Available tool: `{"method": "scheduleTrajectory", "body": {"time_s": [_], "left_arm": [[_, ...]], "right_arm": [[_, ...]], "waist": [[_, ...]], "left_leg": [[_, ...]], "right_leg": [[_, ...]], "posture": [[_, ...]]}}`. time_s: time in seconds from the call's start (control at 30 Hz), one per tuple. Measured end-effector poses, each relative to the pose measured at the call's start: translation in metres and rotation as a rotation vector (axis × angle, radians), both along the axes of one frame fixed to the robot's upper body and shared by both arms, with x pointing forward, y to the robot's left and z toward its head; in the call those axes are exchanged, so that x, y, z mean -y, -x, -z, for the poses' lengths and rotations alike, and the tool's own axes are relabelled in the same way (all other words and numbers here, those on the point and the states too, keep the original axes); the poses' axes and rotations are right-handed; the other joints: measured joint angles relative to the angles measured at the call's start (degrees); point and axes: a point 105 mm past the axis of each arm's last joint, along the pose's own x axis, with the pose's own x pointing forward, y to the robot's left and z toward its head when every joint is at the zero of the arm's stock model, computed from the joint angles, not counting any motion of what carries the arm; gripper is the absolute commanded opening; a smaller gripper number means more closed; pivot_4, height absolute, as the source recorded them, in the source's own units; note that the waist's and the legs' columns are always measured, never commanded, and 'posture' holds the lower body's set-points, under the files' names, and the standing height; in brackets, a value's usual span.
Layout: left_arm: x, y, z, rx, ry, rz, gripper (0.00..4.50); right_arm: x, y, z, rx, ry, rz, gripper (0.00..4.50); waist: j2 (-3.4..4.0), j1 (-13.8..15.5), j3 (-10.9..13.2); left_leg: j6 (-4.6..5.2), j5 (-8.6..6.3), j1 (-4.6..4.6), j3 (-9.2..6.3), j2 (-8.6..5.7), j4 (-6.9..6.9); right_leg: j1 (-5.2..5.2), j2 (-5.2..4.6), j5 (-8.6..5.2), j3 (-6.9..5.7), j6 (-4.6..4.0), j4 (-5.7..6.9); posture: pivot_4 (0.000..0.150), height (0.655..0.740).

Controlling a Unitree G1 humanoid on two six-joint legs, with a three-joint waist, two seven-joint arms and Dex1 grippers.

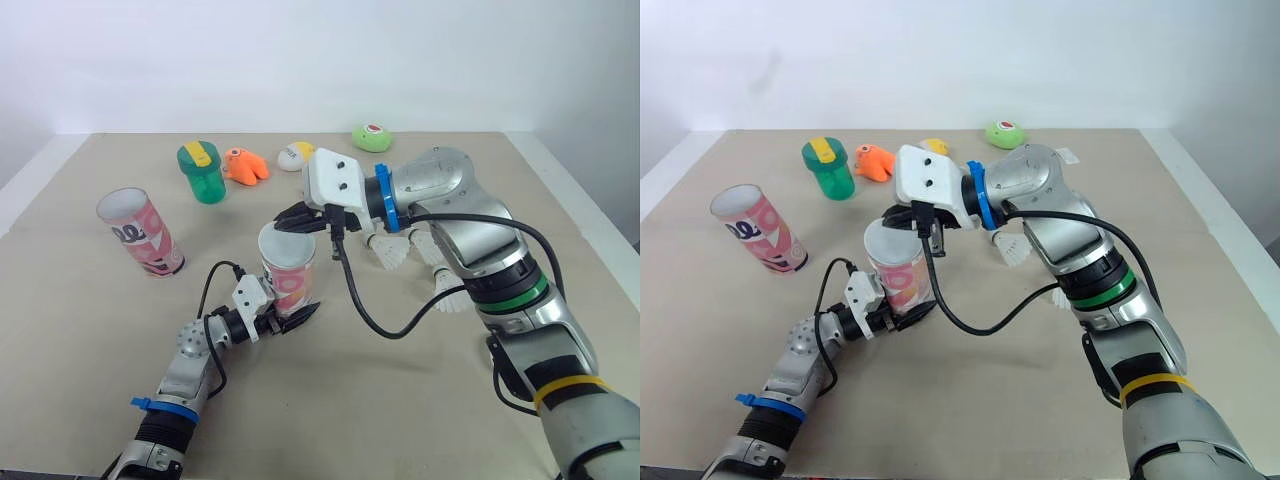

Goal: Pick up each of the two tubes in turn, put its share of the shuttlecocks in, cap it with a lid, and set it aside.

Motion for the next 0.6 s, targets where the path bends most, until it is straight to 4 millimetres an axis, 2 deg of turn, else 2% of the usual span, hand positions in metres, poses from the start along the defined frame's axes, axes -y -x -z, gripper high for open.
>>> {"method": "scheduleTrajectory", "body": {"time_s": [0.4, 0.47, 0.6], "left_arm": [[0.001, 0.0, 0.0, 0.002, -0.004, 0.001, 3.32], [0.0, 0.0, 0.0, 0.003, -0.003, 0.0, 3.32], [0.0, 0.0, 0.0, 0.002, -0.002, 0.0, 3.32]], "right_arm": [[-0.002, 0.002, 0.0, 0.054, 0.028, -0.016, 0.05], [-0.004, 0.003, -0.005, 0.05, 0.016, -0.02, 0.05], [-0.01, 0.01, -0.029, 0.098, -0.009, -0.056, 0.05]], "waist": [[0.0, 0.0, 0.0], [0.0, 0.0, 0.0], [-0.01, 0.0, 0.0]], "left_leg": [[0.0, 0.0, 0.01, 0.0, 0.0, -0.01], [0.02, 0.02, -0.01, 0.01, 0.0, -0.03], [0.04, 0.04, 0.0, -0.01, 0.0, -0.07]], "right_leg": [[-0.01, 0.0, -0.06, 0.0, -0.11, 0.0], [-0.06, -0.01, -0.04, 0.01, -0.13, 0.0], [-0.13, -0.01, -0.05, -0.01, -0.16, -0.01]], "posture": [[0.15, 0.74], [0.15, 0.74], [0.15, 0.74]]}}
